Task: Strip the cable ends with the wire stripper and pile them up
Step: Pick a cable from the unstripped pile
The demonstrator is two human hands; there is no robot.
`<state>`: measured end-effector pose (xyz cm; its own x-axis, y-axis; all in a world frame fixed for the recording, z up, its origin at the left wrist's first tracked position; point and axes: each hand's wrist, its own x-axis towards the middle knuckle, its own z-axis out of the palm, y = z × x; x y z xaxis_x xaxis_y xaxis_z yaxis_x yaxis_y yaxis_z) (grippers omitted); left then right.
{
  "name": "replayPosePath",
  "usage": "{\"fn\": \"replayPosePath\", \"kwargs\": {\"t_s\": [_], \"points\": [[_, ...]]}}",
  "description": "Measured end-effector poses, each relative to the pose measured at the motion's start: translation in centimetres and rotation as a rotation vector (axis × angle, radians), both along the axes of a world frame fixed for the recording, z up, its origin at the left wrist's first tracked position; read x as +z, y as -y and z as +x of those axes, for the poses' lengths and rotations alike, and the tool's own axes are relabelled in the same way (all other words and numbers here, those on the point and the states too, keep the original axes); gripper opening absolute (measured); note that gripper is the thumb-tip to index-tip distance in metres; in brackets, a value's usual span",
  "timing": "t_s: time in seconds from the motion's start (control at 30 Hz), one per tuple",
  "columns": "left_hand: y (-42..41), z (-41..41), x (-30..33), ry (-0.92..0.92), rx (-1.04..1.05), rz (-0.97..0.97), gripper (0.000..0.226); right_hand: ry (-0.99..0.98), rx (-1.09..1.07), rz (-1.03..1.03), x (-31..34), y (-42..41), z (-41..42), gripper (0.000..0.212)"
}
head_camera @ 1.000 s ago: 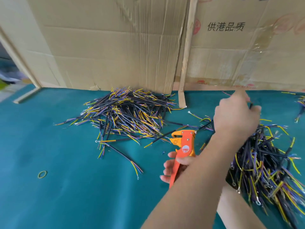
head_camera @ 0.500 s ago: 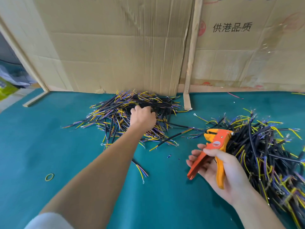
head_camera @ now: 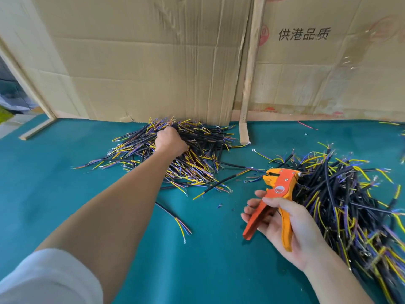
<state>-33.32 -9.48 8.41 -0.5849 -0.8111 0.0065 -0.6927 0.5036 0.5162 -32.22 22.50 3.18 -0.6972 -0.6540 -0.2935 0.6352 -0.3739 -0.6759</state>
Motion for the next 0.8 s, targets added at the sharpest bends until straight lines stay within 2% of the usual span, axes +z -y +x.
{"fn": "replayPosePath", "kwargs": {"t_s": [0.07,0.13,0.2,0.27,0.43,0.53,0.67,0.8], "points": [[0.2,0.0,0.8,-0.12,0.082,0.132,0.023,-0.001,-0.001,-0.011,0.0,-0.1,-0.1,0.052],[0.0,0.2,2.0,-0.322,0.133,0.347,0.009,-0.004,0.001,-0.012,-0.1,-0.1,-0.1,0.053],[-1.1,1.2,3.3,-0.547,0.121,0.661,0.008,-0.008,0.0,-0.009,-0.1,0.0,-0.1,0.054],[-3.1,2.9,4.0,-0.666,0.044,0.803,0.008,-0.006,0.002,-0.005,-0.1,0.0,0.0,0.054],[-10.5,6.7,1.6,-0.836,-0.154,0.783,0.025,-0.038,0.08,0.004,0.2,-0.4,0.2,0.062],[-14.8,8.6,-1.4,-0.76,-0.26,0.685,0.017,-0.089,0.168,-0.064,0.6,-0.7,0.6,0.056],[-18.4,11.2,-4.8,-0.698,-0.353,0.694,0.012,-0.144,0.186,-0.229,1.4,-1.4,0.2,0.066],[-19.4,12.8,-6.1,-0.648,-0.422,0.653,0.007,-0.226,0.167,-0.257,1.8,-1.9,-0.1,0.074]]}}
